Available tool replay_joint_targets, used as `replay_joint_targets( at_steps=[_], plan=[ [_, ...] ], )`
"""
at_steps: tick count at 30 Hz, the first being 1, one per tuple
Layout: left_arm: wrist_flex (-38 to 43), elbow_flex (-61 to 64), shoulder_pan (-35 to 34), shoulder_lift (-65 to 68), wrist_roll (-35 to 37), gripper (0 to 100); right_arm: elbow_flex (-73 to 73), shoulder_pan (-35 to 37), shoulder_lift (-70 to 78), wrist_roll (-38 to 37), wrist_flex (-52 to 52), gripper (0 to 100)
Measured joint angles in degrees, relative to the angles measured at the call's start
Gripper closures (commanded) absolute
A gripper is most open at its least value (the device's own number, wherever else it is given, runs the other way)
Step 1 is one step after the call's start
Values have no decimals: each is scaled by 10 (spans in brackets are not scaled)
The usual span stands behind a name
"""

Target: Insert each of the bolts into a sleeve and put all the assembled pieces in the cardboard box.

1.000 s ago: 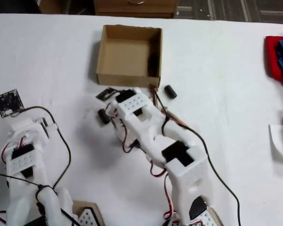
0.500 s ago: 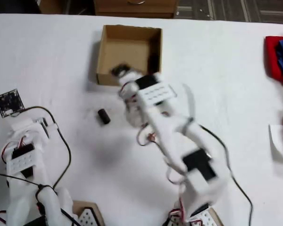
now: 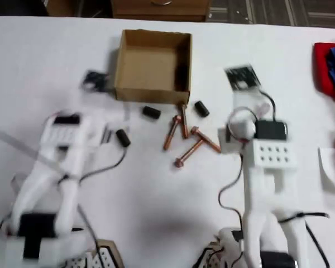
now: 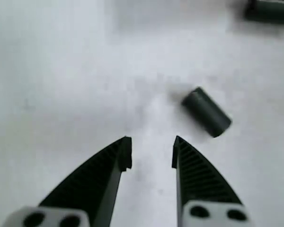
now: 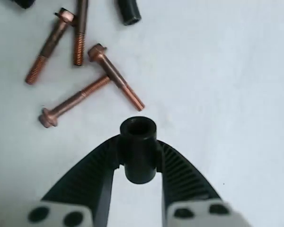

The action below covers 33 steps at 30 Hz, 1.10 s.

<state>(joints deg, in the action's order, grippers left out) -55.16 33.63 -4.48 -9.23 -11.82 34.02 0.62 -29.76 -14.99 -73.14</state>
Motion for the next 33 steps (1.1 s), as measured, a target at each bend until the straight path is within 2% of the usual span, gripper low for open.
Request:
replay_joint_targets(
  at_steps=[5,12,14,21,33],
  plan=[
    [-155,-256,120,170,25,835,180,-64,-30,1,148,978],
    [-218,-494,190,360,240,837,232,-100,-31,2,235,978],
    [-225,-540,203,411,260,837,232,-102,-32,2,245,978],
    [-273,-695,252,551,273,838,246,-102,-33,2,277,978],
    [-384,-943,254,707,273,845,293,-103,-33,2,312,978]
  ],
)
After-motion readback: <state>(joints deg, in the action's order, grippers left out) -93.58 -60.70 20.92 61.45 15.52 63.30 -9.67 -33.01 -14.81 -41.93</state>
